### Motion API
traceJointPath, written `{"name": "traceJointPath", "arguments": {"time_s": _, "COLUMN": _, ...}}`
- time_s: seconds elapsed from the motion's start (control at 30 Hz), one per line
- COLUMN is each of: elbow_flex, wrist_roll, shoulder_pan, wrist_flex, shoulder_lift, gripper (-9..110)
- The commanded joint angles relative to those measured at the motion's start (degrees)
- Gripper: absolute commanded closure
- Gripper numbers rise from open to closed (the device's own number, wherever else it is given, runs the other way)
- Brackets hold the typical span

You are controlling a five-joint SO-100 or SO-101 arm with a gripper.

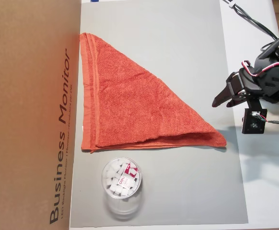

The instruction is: Fold the blanket.

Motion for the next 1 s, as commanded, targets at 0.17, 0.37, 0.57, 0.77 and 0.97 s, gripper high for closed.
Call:
{"name": "traceJointPath", "arguments": {"time_s": 0.17, "elbow_flex": -6.4, "wrist_roll": 0.1, "shoulder_pan": -2.1, "wrist_flex": -1.0, "shoulder_lift": -9.3, "gripper": 87}}
{"name": "traceJointPath", "arguments": {"time_s": 0.37, "elbow_flex": -10.2, "wrist_roll": 0.4, "shoulder_pan": -5.4, "wrist_flex": -1.0, "shoulder_lift": -16.0, "gripper": 87}}
{"name": "traceJointPath", "arguments": {"time_s": 0.57, "elbow_flex": -10.5, "wrist_roll": 0.4, "shoulder_pan": -7.3, "wrist_flex": -1.7, "shoulder_lift": -20.5, "gripper": 87}}
{"name": "traceJointPath", "arguments": {"time_s": 0.77, "elbow_flex": -10.1, "wrist_roll": -0.4, "shoulder_pan": -8.5, "wrist_flex": -9.6, "shoulder_lift": -25.5, "gripper": 87}}
{"name": "traceJointPath", "arguments": {"time_s": 0.97, "elbow_flex": -10.6, "wrist_roll": 0.0, "shoulder_pan": -8.5, "wrist_flex": -10.9, "shoulder_lift": -29.8, "gripper": 87}}
